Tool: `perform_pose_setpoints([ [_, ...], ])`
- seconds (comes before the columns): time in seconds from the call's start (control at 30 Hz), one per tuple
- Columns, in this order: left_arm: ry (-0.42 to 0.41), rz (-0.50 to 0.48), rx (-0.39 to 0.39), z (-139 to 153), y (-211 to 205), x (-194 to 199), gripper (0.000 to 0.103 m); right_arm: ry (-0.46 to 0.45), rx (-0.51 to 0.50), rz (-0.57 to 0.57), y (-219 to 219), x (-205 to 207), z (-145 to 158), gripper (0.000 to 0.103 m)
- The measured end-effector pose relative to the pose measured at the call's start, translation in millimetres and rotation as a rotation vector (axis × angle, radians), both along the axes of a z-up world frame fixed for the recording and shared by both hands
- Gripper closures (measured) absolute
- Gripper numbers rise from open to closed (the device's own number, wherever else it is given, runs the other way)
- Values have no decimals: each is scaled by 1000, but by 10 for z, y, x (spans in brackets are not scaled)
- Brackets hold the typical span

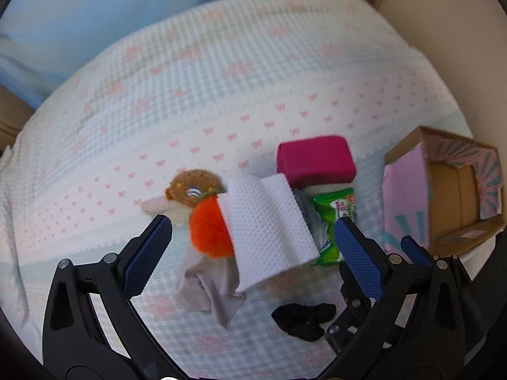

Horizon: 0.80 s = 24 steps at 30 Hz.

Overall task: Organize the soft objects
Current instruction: 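Grasp the white towel with the left tool while the right tool grasps the green wipe pack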

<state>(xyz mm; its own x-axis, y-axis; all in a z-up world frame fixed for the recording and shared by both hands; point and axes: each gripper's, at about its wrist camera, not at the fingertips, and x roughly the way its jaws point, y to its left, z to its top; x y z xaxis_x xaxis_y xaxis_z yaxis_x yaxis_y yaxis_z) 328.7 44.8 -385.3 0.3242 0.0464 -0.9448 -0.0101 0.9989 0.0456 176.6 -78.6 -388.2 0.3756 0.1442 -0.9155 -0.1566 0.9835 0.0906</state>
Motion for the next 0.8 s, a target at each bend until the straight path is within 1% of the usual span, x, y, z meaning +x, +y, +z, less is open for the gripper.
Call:
perform_pose_setpoints([
  [0.1, 35, 6, -1, -197, -12, 59, 5, 37, -3, -12, -20, 97, -221, 34],
  [0.13, 46, 6, 4, -257, -12, 77, 8, 24, -13, -3, -6, 104, -247, 35],
  [0.27, 89, 15, 8, -490, 19, 127, 9, -44, -100, 57, 109, 162, -313, 35],
  [0.4, 103, 4, 23, -586, 11, 116, 9, -65, -155, 94, 139, 216, -360, 35],
  [0.47, 107, 0, 27, -614, 21, 102, 11, -67, -175, 102, 147, 218, -364, 35],
  [0.53, 110, 8, 11, -620, 53, 94, 19, -64, -190, 110, 160, 231, -369, 35],
  [0.57, 108, 12, 9, -614, 66, 96, 22, -64, -188, 116, 173, 239, -362, 35],
  [0.6, 106, 15, 9, -607, 76, 96, 26, -63, -182, 121, 184, 247, -362, 37],
  [0.63, 104, 18, 9, -601, 93, 94, 28, -57, -174, 127, 203, 264, -361, 40],
  [0.67, 102, 18, 7, -600, 112, 94, 29, -48, -164, 130, 217, 283, -374, 40],
  [0.77, 107, 5, -8, -624, 124, 113, 37, 6, -133, 111, 235, 345, -472, 43],
  [0.8, 107, 0, -11, -630, 118, 120, 40, 25, -126, 102, 232, 367, -523, 46],
])
